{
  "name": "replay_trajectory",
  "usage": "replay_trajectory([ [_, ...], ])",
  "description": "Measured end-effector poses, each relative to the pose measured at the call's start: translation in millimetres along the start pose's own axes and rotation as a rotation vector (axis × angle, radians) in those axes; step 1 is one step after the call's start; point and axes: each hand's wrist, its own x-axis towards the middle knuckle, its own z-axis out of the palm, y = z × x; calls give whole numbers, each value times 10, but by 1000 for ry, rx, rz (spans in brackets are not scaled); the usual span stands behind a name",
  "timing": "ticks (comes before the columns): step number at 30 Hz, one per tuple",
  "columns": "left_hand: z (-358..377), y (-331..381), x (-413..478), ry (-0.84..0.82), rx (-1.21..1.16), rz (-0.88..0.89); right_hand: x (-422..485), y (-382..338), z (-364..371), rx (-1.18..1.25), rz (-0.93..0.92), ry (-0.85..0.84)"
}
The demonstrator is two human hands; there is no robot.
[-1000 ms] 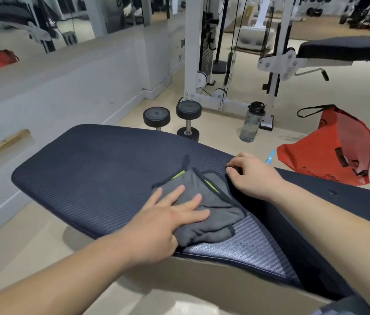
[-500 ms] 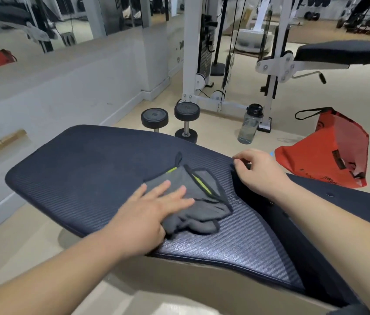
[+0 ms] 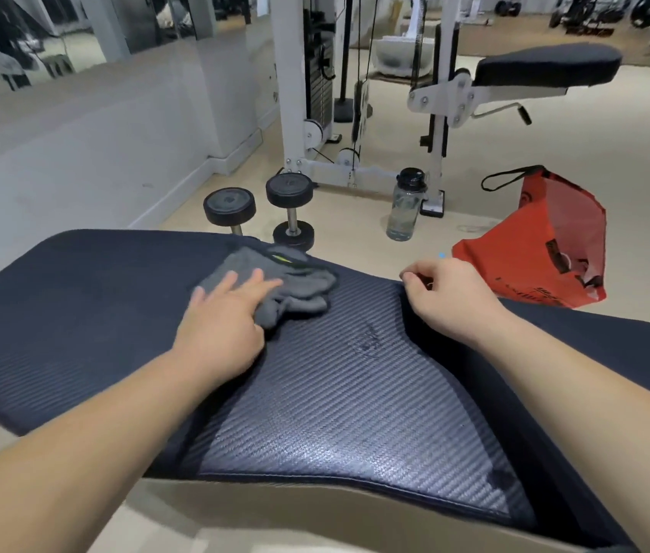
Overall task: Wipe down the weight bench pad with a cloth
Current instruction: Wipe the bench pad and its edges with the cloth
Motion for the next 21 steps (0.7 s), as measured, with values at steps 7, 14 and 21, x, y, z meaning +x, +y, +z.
replay_trajectory([
  [7, 176, 710, -71, -115, -80, 188, 80, -8, -2, -70, 9, 11],
  [14, 177, 735, 256, -27, -46, 54, 39, 58, -24, 20, 17, 0],
  [21, 211, 899, -91, -160, -49, 445, -17, 153, -51, 94, 15, -8],
])
